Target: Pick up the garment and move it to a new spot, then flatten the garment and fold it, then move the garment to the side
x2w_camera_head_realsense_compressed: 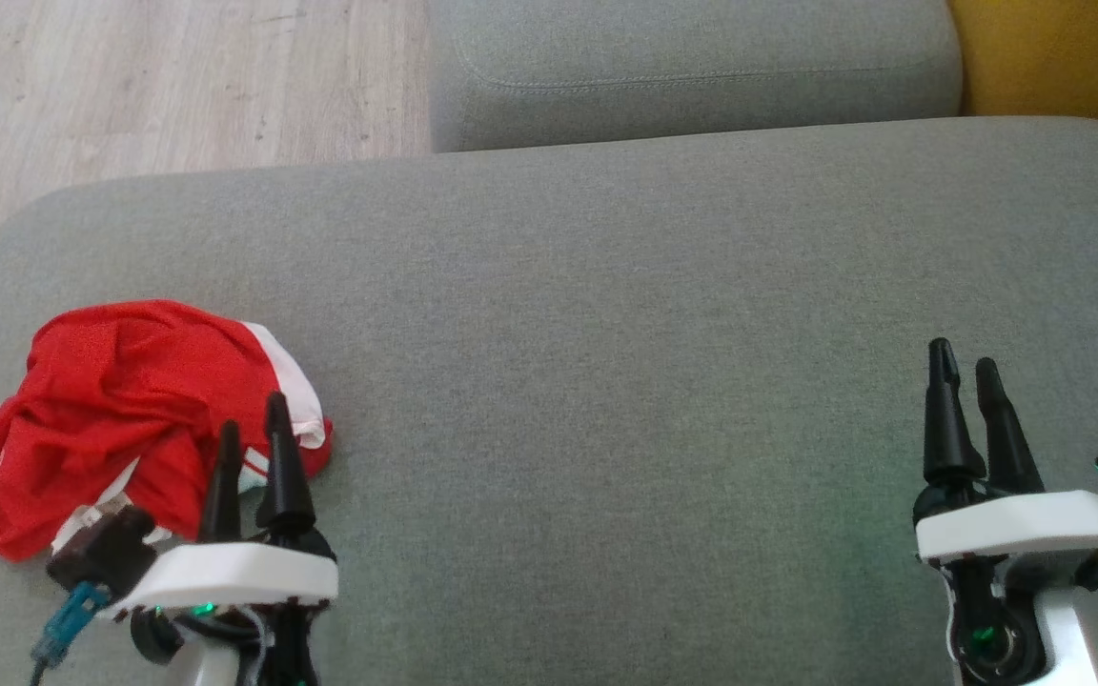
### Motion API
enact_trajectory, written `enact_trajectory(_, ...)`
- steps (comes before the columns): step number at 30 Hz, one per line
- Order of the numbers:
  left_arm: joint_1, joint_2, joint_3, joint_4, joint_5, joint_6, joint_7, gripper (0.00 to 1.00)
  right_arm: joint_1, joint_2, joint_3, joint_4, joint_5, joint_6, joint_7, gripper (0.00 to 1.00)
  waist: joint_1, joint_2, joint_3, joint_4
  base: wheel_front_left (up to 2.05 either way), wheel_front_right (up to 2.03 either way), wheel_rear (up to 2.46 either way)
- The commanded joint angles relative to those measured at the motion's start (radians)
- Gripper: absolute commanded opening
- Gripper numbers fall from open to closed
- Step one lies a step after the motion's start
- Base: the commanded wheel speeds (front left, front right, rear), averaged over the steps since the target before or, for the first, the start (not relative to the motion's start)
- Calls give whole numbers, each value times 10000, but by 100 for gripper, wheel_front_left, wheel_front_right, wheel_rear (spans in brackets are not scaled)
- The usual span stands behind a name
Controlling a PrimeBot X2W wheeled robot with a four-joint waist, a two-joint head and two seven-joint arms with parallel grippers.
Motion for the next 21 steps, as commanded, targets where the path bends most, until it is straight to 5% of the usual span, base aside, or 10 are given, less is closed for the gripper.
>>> enact_trajectory(1, -555, 178, -12, -317, 389, -65, -124, 100, -421, -101, 182, -464, -439, -3, -136, 100, 0, 0, 5, -3, 0, 0, 0)
enact_trajectory(21, -1007, 875, -1528, 8, 3394, 731, -711, 100, -417, -116, 589, -676, -3461, -4, -726, 100, 0, 0, 150, 7, 0, 0, 0)
